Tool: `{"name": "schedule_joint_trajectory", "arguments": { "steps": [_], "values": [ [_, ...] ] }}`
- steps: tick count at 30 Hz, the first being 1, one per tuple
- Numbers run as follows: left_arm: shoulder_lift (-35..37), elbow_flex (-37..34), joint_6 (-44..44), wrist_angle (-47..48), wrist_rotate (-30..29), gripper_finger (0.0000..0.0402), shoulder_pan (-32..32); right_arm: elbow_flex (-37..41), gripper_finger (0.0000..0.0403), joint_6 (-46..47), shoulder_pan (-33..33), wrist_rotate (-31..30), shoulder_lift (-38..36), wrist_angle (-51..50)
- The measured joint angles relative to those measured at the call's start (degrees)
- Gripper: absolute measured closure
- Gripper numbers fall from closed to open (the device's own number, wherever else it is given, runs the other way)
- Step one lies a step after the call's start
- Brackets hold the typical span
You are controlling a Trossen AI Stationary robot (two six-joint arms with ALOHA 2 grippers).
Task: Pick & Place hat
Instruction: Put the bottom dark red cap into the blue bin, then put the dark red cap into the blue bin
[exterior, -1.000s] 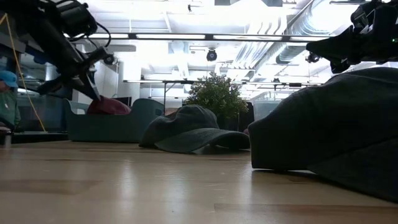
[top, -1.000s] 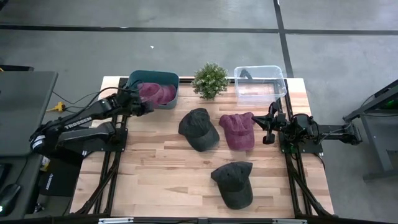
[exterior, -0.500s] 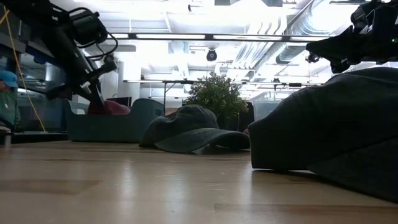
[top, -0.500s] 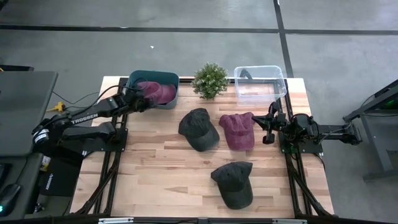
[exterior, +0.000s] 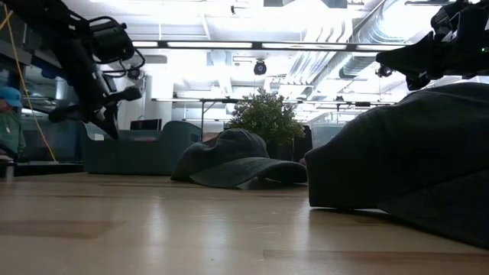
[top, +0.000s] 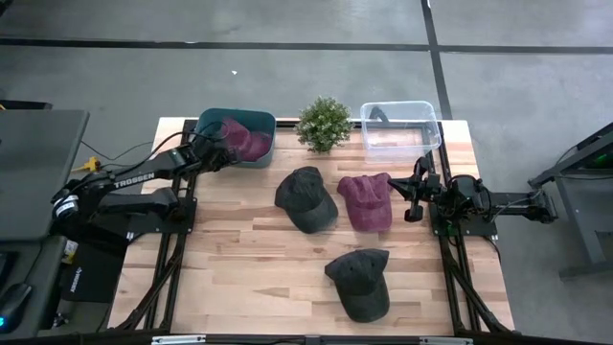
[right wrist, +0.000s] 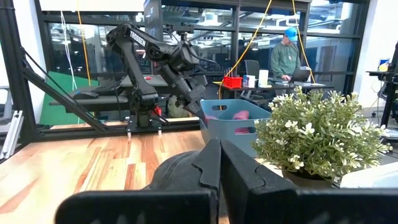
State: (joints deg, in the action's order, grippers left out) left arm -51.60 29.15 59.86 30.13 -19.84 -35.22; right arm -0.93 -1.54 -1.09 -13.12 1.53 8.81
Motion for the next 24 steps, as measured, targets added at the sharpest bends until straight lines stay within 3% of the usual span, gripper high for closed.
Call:
{"name": "schedule_joint_trajectory", "arguments": {
  "steps": [10, 16, 24],
  "values": [
    [2.2, 0.4, 0.0, -2.6, 2.3, 0.0402, 0.0, 0.0, 0.0402, 0.0, 0.0, 0.0, 0.0, 0.0],
    [5.7, 7.0, -3.0, 2.3, 0.3, 0.0402, 0.2, 0.0, 0.0402, 0.0, 0.0, 0.0, 0.0, 0.0],
    [8.7, 15.1, -11.1, 2.6, 10.4, 0.0402, 6.3, 0.0, 0.0402, 0.0, 0.0, 0.0, 0.0, 0.0]
  ]
}}
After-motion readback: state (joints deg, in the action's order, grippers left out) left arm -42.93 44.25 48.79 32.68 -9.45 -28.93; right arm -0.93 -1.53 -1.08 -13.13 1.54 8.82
